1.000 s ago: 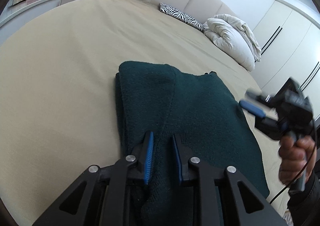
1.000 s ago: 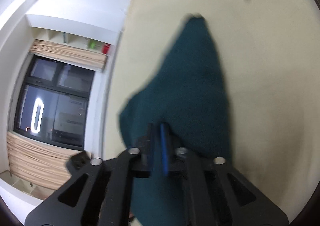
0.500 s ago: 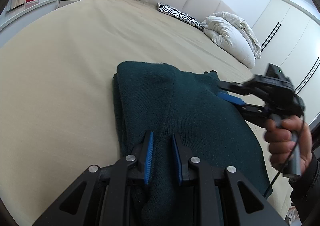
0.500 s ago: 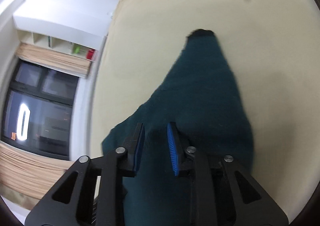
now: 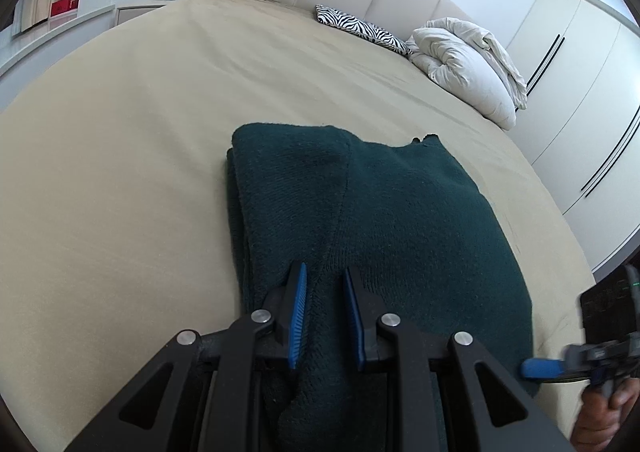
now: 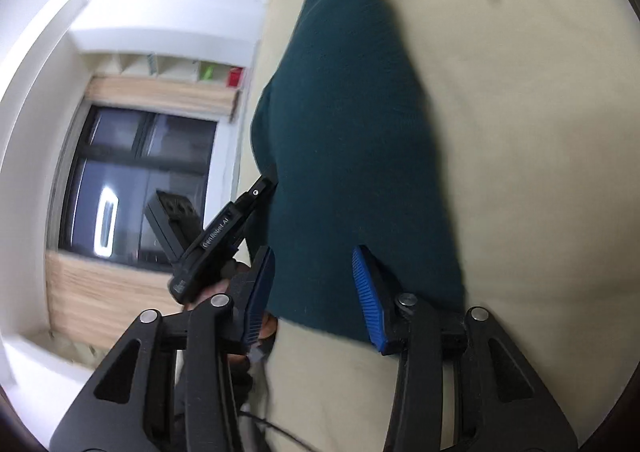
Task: Fold small clothes
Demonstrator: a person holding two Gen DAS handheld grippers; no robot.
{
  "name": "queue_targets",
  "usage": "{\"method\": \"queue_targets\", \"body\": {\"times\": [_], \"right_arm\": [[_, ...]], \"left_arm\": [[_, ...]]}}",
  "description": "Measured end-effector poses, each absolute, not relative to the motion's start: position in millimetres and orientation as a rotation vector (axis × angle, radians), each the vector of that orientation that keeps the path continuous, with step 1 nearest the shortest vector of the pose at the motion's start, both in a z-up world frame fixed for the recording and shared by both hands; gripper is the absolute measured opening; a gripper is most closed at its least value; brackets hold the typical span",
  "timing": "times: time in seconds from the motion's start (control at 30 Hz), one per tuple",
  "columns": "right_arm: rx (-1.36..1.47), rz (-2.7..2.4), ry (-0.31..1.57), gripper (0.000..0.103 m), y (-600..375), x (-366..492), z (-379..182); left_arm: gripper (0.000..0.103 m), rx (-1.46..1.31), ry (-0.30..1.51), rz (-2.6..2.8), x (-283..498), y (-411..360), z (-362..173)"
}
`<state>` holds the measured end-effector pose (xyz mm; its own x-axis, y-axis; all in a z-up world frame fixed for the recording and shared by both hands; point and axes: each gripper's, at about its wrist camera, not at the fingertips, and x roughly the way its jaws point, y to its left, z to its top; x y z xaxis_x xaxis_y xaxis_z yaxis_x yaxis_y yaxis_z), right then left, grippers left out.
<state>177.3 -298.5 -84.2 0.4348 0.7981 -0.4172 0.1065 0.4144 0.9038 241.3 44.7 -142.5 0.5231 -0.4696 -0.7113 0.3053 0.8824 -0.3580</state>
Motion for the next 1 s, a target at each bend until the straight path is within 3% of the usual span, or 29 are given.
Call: {"method": "queue_targets", "body": {"times": [0.1,0.2,0.23,0.27,0.3,0.47,0.5,0.57,0.6,0.67,0.87,1.0], "right_arm": [[1.027,0.639,0.971,0.051,-294.7,155.6,-66.8],[0.952,0.611,1.087,0.06,-277.2,155.7,-87.6],[0.94,0.575,1.14,0.06,-279.1,154.9,-103.9],[0.963,0.566,1.143,0.05,-281.7,153.2,-115.6],[0.973,0.568,1.123,0.046,-286.1,150.9,-112.9],[0.904,0.537,1.07,0.049,-301.8,138.6,-84.1],[0.892,0.534,1.037,0.051,-315.4,134.2,-77.6],[0.888,0.51,0.968,0.064,-348.7,132.6,-68.4],[0.88,0.486,0.936,0.069,-359.4,136.3,-60.3],[0.869,0.438,0.912,0.081,-380.4,149.9,-53.4],[0.965,0.405,1.025,0.081,-407.9,202.9,-87.3],[0.997,0.383,1.12,0.081,-393.6,231.1,-109.8]], "left_arm": [[0.024,-0.206,0.905,-0.469,241.4,44.7,-143.7],[0.024,-0.201,0.905,-0.464,240.9,42.8,-143.9],[0.024,-0.196,0.905,-0.462,240.7,41.9,-143.6],[0.024,-0.191,0.903,-0.459,239.2,40.7,-143.0],[0.024,-0.193,0.905,-0.457,239.0,40.7,-142.2],[0.024,-0.276,0.959,-0.439,237.5,54.8,-125.2],[0.027,-0.287,0.96,-0.426,233.8,59.2,-117.9],[0.07,-0.295,0.914,-0.37,222.6,73.2,-97.7],[0.076,-0.295,0.891,-0.344,219.0,80.1,-91.3],[0.079,-0.327,0.908,-0.337,220.5,92.8,-89.3],[0.075,-0.512,1.121,-0.438,242.4,104.2,-131.4],[0.075,-0.534,1.156,-0.438,250.6,99.0,-141.1]]}}
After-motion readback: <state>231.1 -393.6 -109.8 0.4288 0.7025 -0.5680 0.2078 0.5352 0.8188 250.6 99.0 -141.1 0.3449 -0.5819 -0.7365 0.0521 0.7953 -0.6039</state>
